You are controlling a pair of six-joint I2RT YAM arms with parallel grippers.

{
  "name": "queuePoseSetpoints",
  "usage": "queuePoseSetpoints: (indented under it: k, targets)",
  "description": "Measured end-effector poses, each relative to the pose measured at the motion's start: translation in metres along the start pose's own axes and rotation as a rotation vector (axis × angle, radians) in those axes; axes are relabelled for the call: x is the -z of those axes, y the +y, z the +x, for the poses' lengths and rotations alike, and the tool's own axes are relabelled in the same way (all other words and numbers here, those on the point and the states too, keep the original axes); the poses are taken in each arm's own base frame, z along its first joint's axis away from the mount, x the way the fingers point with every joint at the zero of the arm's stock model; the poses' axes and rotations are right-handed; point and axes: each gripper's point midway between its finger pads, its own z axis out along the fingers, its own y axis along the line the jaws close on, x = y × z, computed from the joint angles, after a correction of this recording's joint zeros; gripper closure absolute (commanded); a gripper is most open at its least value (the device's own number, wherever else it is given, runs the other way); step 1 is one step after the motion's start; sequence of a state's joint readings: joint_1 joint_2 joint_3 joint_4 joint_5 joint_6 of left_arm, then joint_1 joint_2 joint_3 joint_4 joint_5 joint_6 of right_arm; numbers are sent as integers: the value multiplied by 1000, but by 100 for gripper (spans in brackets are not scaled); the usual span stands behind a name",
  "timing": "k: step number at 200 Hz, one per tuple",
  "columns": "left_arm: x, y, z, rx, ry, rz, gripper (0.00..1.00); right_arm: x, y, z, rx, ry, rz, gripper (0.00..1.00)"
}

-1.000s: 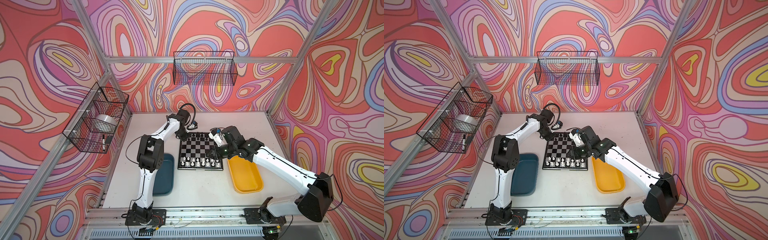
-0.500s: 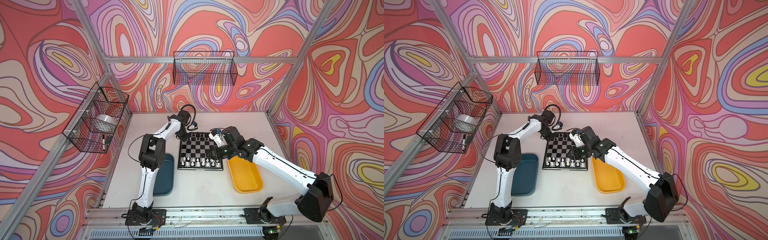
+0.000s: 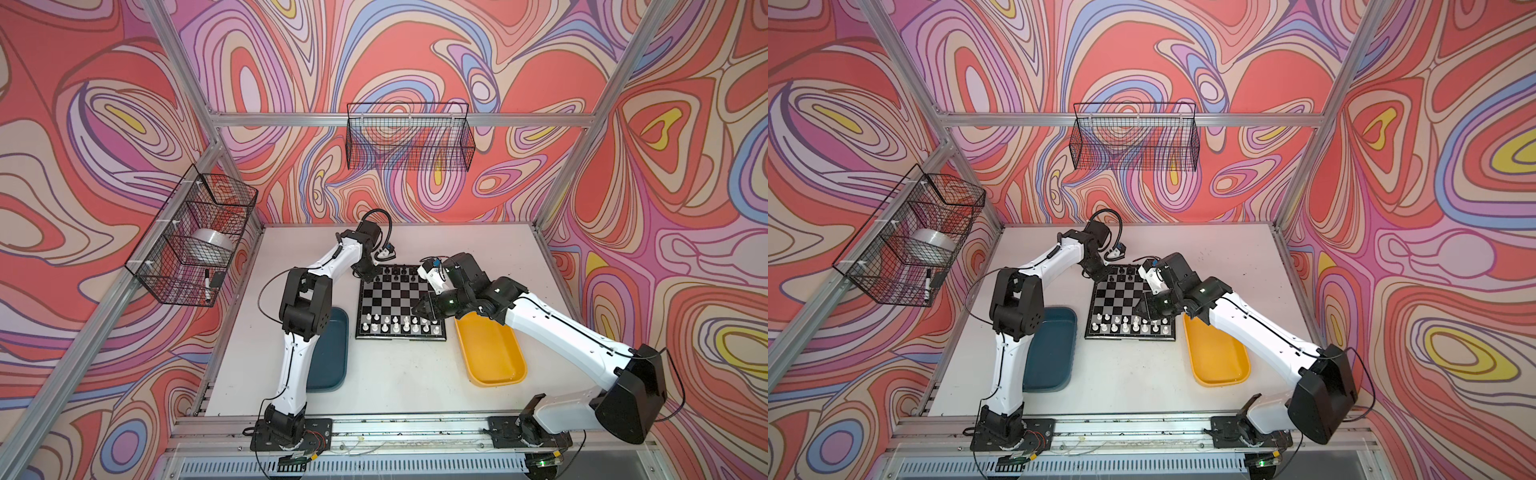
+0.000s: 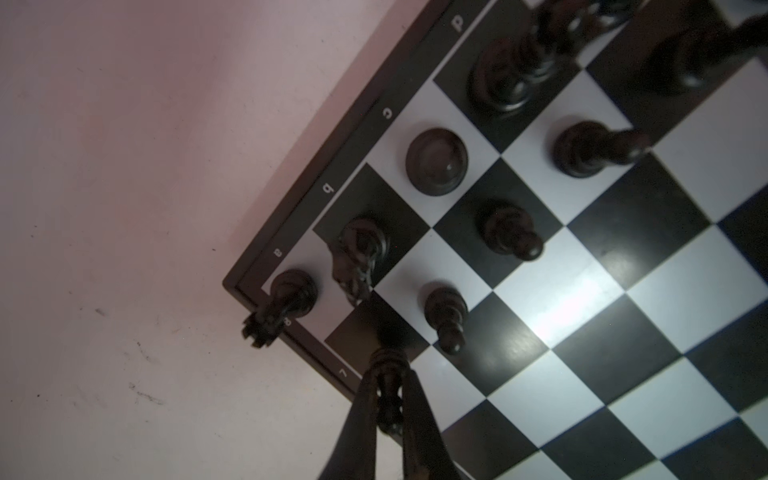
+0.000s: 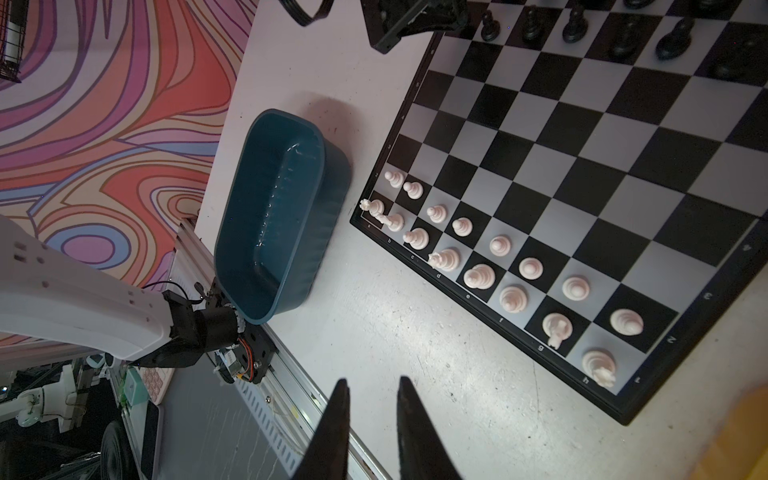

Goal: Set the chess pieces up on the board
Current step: 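Lower the black pawn onto the empty square beside the other pawns, then open the left gripper to release the black pawn on the square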

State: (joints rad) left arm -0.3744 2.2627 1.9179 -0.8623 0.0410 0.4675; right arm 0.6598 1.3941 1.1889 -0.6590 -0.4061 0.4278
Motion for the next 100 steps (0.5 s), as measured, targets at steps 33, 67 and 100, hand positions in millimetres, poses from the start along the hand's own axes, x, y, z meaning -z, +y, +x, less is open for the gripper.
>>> queuePoseSetpoints:
  k: [33,67,100]
  targets:
    - [-4,0,0,0,2,-1,85,0,0,0,-1,2,1,79]
    - [-6,1,0,0,1,-4,84,-2,-1,1,-3,6,3,79]
    - [-8,1,0,0,5,-4,82,-5,-3,2,-7,15,7,79]
